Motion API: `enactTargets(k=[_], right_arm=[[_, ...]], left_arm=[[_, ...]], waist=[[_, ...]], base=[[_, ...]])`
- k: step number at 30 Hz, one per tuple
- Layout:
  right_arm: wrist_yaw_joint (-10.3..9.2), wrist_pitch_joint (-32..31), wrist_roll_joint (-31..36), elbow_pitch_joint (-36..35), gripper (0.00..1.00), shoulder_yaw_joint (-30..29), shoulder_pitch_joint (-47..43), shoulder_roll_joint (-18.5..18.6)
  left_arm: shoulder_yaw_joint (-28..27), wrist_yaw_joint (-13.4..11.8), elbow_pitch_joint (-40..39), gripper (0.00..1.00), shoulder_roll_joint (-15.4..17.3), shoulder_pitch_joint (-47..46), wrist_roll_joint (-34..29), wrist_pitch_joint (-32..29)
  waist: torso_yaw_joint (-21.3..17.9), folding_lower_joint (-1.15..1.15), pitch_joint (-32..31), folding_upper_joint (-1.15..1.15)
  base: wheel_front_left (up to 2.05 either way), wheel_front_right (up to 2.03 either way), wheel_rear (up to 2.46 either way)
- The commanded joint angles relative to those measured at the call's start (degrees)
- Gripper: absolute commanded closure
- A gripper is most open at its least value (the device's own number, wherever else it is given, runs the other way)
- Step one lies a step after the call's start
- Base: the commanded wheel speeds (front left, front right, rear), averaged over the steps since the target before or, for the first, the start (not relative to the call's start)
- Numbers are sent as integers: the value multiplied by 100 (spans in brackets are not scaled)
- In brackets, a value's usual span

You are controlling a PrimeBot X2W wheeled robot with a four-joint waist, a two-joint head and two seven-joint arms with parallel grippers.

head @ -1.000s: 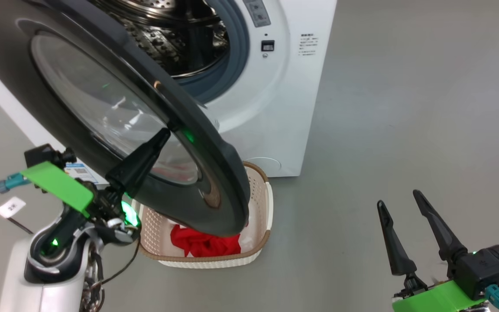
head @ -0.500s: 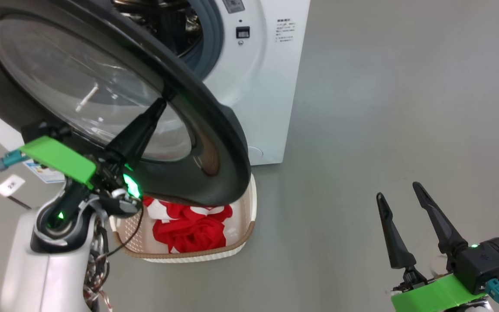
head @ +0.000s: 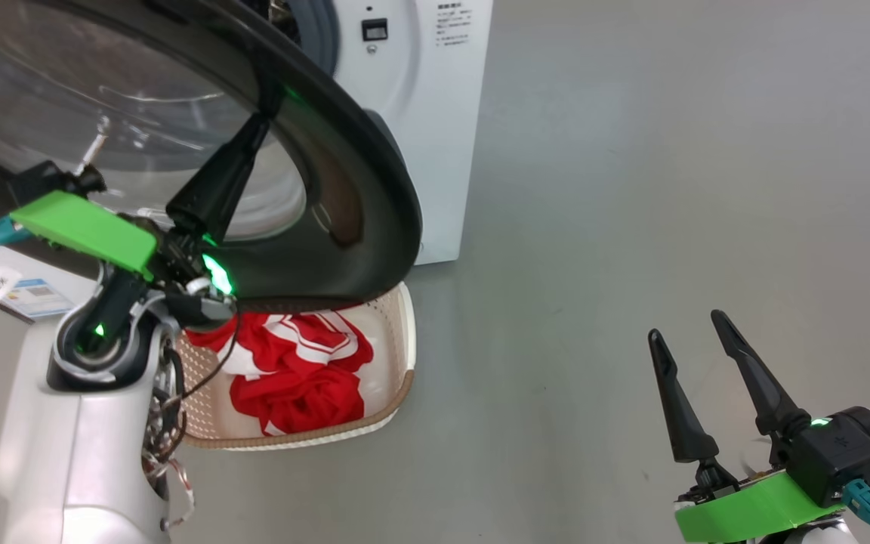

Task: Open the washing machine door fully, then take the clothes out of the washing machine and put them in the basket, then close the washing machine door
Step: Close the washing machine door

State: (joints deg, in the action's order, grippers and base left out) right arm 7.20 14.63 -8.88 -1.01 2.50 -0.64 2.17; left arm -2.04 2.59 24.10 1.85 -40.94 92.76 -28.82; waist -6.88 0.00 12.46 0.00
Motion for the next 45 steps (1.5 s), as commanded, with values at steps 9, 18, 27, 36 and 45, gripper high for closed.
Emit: enactTargets(k=[9,18,27,36,45], right_arm=[[29,37,-26,-137,0,169,251,71],[29,37,-43,-161,0,191,308,71],[29,37,-87,-137,0,206,372,71],[29,37,-134,-117,0,182,376,71],[29,37,-201,-114,0,159,359,71]], left_arm=[[-192,165,162,100,163,-555,-76,77],[-290,212,319,100,187,-898,-16,100],[-334,267,442,100,192,-1034,12,102],[-347,306,559,100,191,-1033,2,111],[-368,341,573,100,175,-774,-20,214]], waist=[[-295,0,182,0],[-485,0,371,0],[-644,0,423,0],[-699,0,396,0],[-525,0,246,0]], base=[[0,0,0],[0,0,0],[0,0,0],[0,0,0],[0,0,0]])
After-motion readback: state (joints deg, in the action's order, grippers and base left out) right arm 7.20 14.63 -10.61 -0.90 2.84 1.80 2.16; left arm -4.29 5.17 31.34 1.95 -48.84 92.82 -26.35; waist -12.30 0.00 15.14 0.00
